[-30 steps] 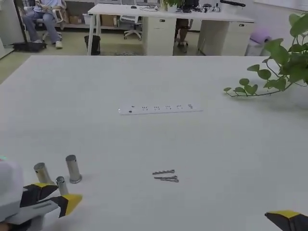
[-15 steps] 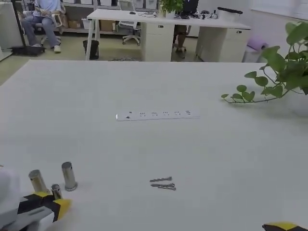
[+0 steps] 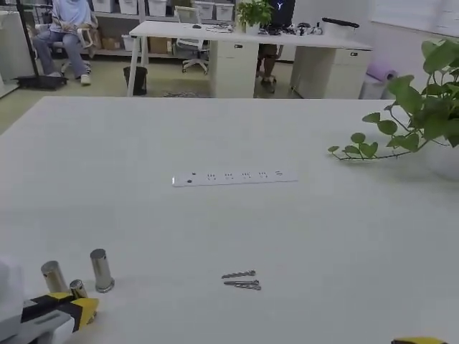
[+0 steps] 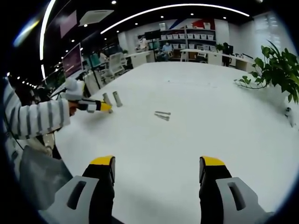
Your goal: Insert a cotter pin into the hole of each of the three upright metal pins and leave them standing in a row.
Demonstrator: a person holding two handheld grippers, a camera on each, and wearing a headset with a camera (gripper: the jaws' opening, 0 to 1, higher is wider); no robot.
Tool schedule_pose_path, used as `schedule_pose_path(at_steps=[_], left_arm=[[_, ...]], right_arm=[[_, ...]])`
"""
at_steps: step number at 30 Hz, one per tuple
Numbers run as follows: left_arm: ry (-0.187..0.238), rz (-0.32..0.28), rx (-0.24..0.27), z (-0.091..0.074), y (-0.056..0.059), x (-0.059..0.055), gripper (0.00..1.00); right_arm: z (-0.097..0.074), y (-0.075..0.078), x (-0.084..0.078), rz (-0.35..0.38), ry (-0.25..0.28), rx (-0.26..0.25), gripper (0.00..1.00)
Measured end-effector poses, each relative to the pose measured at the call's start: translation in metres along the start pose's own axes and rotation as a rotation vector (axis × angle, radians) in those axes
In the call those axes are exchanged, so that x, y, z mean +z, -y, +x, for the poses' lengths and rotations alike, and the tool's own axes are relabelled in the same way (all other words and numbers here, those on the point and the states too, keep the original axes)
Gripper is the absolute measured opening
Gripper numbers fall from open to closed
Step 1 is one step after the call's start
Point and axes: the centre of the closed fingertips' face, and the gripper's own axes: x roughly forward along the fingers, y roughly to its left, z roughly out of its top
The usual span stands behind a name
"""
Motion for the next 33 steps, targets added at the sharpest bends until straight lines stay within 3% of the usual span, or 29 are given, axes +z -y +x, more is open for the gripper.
schedule_pose_path(at_steps=[6,16,23,26,33], left_arm=[[0.000,0.001,0.034,-0.004,0.001,0.000,0.07],[0.024,-0.003,0.062,-0.017,0.008,0.009,0.07],[0.004,0.009,0.093,-0.029,0.014,0.002,0.07],[0.014,-0.039,0.062,-0.035,0.023,0.001,0.07],[0.011,-0.008,0.098,-0.043,0.030,0.000,0.07]], right_arm=[[-0.001,0.000,0.001,-0.003,0.005,0.007,0.75],[-0.002,-0.006,0.002,-0.008,0.019,0.029,0.75],[-0.002,-0.011,0.003,-0.014,0.028,0.048,0.75],[-0.002,-0.015,0.003,-0.015,0.035,0.062,0.75],[0.000,-0.020,-0.001,-0.036,0.026,0.087,0.75]])
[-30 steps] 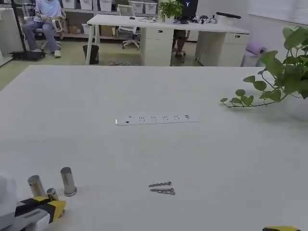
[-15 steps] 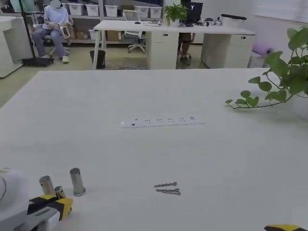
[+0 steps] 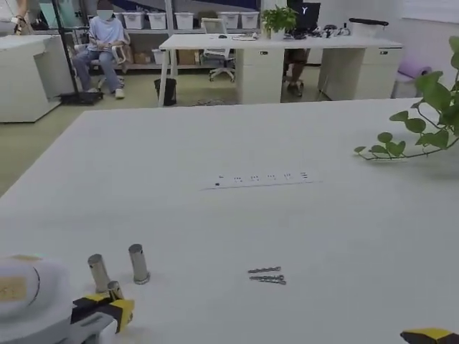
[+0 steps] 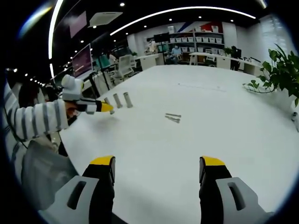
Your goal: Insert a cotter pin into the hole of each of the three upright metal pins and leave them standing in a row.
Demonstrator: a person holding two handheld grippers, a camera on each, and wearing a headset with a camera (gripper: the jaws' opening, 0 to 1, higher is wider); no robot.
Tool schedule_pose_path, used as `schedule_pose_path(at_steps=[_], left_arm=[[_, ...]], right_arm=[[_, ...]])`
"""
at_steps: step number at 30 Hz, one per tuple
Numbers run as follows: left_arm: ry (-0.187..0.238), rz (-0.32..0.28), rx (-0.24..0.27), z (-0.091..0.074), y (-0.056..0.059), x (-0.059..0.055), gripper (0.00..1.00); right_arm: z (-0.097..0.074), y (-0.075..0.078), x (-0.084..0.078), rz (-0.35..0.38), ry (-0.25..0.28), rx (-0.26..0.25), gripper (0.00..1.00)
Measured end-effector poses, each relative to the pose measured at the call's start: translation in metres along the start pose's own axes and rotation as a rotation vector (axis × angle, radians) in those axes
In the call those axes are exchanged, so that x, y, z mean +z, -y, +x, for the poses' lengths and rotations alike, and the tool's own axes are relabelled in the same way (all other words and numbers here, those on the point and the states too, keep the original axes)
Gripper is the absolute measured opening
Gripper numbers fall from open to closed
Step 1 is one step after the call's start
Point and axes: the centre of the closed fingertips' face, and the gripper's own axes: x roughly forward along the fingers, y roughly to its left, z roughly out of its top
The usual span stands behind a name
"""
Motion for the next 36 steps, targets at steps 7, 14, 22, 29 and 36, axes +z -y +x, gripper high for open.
schedule_pose_path(at_steps=[7,14,22,29,36], left_arm=[[-0.019,0.011,0.033,-0.005,0.006,-0.008,0.07],[-0.027,-0.010,0.057,-0.008,0.015,-0.013,0.07],[-0.035,-0.021,0.067,-0.012,0.028,-0.022,0.07],[-0.038,-0.020,0.072,-0.013,0.032,-0.029,0.07],[-0.041,-0.029,0.094,-0.013,0.031,-0.035,0.07]], right_arm=[[0.001,-0.002,-0.001,-0.003,-0.001,0.019,0.75],[-0.003,0.000,-0.003,-0.011,0.002,0.023,0.75],[-0.007,0.002,-0.003,-0.016,0.010,0.022,0.75],[-0.009,-0.002,-0.004,-0.024,0.007,0.027,0.75],[-0.009,-0.004,-0.003,-0.029,0.004,0.028,0.75]])
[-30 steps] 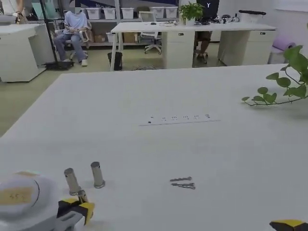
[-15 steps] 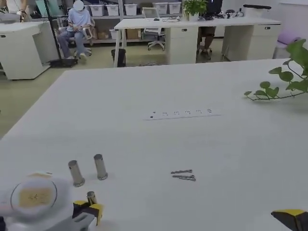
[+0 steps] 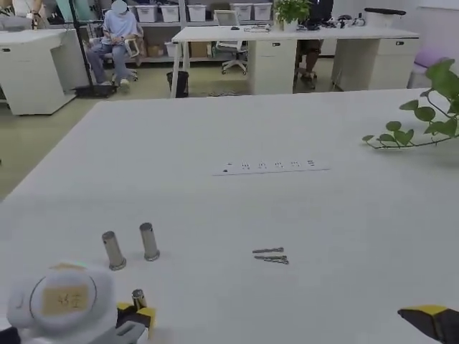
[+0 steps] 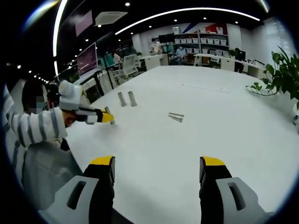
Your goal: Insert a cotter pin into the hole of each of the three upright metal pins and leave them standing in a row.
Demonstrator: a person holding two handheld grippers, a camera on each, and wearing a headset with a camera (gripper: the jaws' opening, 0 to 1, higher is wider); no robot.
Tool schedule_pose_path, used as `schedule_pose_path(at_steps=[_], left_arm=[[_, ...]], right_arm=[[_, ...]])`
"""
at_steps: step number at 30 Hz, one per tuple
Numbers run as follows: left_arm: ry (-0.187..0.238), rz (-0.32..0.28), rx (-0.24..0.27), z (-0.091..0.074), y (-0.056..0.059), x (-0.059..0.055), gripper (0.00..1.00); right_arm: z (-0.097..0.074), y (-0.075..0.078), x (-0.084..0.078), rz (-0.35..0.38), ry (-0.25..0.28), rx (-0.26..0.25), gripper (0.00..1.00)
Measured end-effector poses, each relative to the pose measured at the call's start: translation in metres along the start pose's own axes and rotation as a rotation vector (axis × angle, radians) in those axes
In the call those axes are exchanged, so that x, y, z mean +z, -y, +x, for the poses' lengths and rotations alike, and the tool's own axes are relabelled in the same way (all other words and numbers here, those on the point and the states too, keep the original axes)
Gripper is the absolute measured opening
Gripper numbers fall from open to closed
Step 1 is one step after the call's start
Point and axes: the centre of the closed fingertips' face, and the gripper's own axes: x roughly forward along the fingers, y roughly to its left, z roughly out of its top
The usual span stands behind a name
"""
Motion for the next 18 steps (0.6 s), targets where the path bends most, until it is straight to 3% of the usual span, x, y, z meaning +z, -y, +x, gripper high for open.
schedule_pose_path(at_steps=[8,14,18], left_arm=[[0.007,0.012,-0.008,0.004,0.006,-0.003,0.07],[-0.003,0.067,-0.026,0.007,0.013,-0.007,0.07],[-0.005,0.055,-0.029,0.008,0.014,-0.008,0.07]], right_arm=[[0.000,-0.003,-0.003,0.002,-0.014,0.002,0.75],[0.000,-0.003,-0.003,0.002,-0.017,0.001,0.75],[0.000,-0.003,-0.005,-0.001,-0.023,0.002,0.75]])
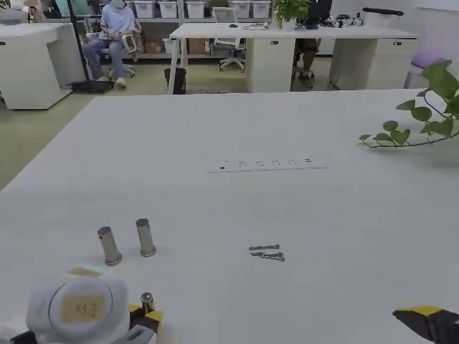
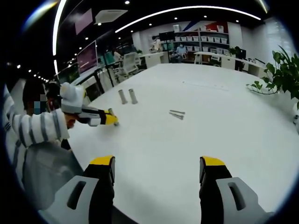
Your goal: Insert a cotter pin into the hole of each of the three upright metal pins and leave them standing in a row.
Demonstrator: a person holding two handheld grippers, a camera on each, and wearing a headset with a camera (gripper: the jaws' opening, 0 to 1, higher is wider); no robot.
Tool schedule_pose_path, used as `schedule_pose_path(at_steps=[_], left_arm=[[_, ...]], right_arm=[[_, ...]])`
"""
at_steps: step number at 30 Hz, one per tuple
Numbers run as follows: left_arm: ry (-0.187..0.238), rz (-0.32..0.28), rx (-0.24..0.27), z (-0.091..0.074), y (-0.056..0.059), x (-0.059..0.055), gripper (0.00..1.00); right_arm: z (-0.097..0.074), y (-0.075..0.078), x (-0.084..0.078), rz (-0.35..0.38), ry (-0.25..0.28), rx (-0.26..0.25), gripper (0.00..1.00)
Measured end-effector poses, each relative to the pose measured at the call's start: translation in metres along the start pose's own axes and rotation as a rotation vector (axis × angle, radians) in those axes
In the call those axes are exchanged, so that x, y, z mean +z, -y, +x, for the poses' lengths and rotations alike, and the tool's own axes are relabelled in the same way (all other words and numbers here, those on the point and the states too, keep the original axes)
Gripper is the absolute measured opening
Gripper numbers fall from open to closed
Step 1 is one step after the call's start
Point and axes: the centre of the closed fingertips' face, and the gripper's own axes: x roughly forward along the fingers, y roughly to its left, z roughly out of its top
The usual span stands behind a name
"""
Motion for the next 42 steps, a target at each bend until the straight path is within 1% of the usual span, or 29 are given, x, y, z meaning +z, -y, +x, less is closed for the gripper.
schedule_pose_path(at_steps=[3,6,9,13,17,19,24,30,32,38,40,42], left_arm=[[-0.004,0.010,0.005,0.001,0.000,-0.001,0.07],[0.003,0.000,-0.008,0.002,0.001,0.000,0.07],[0.004,0.008,-0.010,0.003,0.001,0.000,0.07],[0.005,-0.015,-0.009,0.002,0.000,-0.001,0.07],[0.006,-0.020,-0.010,0.002,0.000,-0.001,0.08],[0.000,-0.026,-0.015,0.001,0.001,-0.002,0.08],[0.003,-0.032,-0.020,0.002,0.001,-0.001,0.08],[0.003,-0.034,-0.024,0.000,0.001,-0.002,0.12],[-0.003,-0.025,-0.019,0.000,0.000,-0.003,0.13],[-0.013,-0.021,-0.033,-0.004,0.001,-0.007,0.19],[-0.008,-0.023,-0.044,-0.007,0.002,-0.005,0.22],[0.013,-0.004,-0.054,-0.010,0.002,0.001,0.23]], right_arm=[[0.000,0.000,-0.001,0.001,-0.002,0.001,0.75],[0.000,-0.001,0.000,0.000,-0.003,0.002,0.75],[0.001,-0.001,-0.001,0.000,-0.007,0.004,0.75],[0.001,-0.002,-0.002,0.000,-0.008,0.003,0.75],[0.001,-0.002,-0.002,-0.002,-0.009,0.004,0.75],[0.001,-0.001,0.000,-0.004,0.000,-0.006,0.75],[0.001,-0.001,0.003,-0.003,0.007,-0.009,0.75],[0.002,-0.003,0.004,-0.008,0.009,-0.002,0.75],[0.003,-0.004,0.004,-0.009,0.007,0.001,0.75],[0.003,-0.006,0.001,-0.011,-0.004,0.009,0.75],[0.003,-0.006,0.002,-0.013,-0.003,0.010,0.75],[0.003,-0.007,0.002,-0.013,-0.004,0.011,0.75]])
